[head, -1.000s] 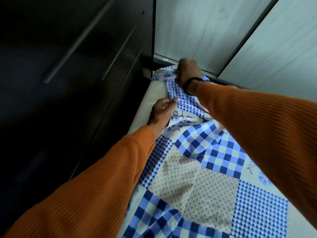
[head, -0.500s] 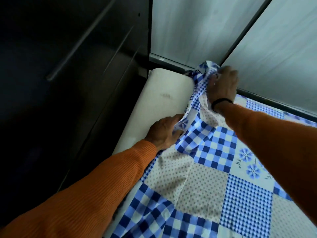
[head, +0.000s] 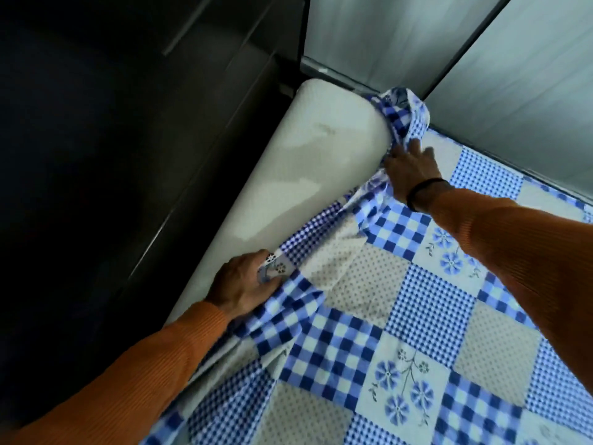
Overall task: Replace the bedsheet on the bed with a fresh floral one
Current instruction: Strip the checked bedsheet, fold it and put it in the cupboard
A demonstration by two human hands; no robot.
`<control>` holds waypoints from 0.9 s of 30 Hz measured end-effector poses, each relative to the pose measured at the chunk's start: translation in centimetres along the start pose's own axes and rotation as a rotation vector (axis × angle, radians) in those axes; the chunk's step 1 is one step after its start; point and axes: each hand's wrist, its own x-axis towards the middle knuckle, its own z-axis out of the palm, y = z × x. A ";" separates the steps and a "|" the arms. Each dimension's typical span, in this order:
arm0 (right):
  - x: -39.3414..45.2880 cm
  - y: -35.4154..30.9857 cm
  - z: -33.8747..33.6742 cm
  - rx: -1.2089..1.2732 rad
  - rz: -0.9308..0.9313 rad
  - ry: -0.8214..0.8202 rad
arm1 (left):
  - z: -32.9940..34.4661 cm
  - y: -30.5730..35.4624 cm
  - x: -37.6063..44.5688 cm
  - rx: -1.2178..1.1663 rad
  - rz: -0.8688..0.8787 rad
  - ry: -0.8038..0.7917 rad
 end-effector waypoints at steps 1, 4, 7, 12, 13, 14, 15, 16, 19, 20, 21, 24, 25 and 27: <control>-0.6 -1.5 0.0 -0.049 -0.109 0.036 | 0.3 -0.7 -1.9 0.019 -0.028 0.002; -4.2 -7.6 -0.1 -0.060 -0.551 0.085 | 1.2 -2.1 -6.4 0.033 -0.128 -0.029; -9.2 -13.5 0.1 -0.003 -0.754 0.052 | 1.5 -2.5 -9.7 0.066 -0.218 -0.019; -15.1 -16.0 0.6 0.142 -0.652 -0.255 | 0.9 -5.0 -18.2 0.121 -0.396 -0.044; -16.0 -15.5 0.8 0.158 -0.607 -0.313 | 0.6 -5.9 -20.2 0.121 -0.424 -0.050; -16.9 -14.9 1.0 0.174 -0.557 -0.375 | 0.5 -6.9 -22.1 0.121 -0.446 -0.063; -17.7 -14.5 1.2 0.190 -0.510 -0.446 | 0.4 -7.9 -23.9 0.118 -0.488 -0.098; -18.4 -14.3 1.0 0.190 -0.491 -0.497 | 0.2 -8.7 -25.4 0.115 -0.523 -0.127; -19.7 -16.7 0.1 0.143 -0.619 -0.160 | 0.5 -10.6 -29.6 0.184 -0.641 -0.182; -20.0 -18.5 -0.2 0.147 -0.702 -0.030 | 1.0 -11.0 -30.7 0.207 -0.640 -0.192; -20.3 -20.7 -0.8 0.180 -0.773 0.052 | 1.5 -10.9 -31.5 0.232 -0.623 -0.199; -23.0 -28.3 -2.2 0.156 -0.959 -0.006 | 4.0 -9.8 -34.3 0.279 -0.529 -0.214; -24.1 -30.5 -2.2 0.083 -0.969 -0.058 | 5.0 -9.3 -35.3 0.286 -0.518 -0.224; -26.4 -33.3 -2.0 -0.055 -0.909 -0.105 | 6.7 -8.5 -37.0 0.303 -0.512 -0.231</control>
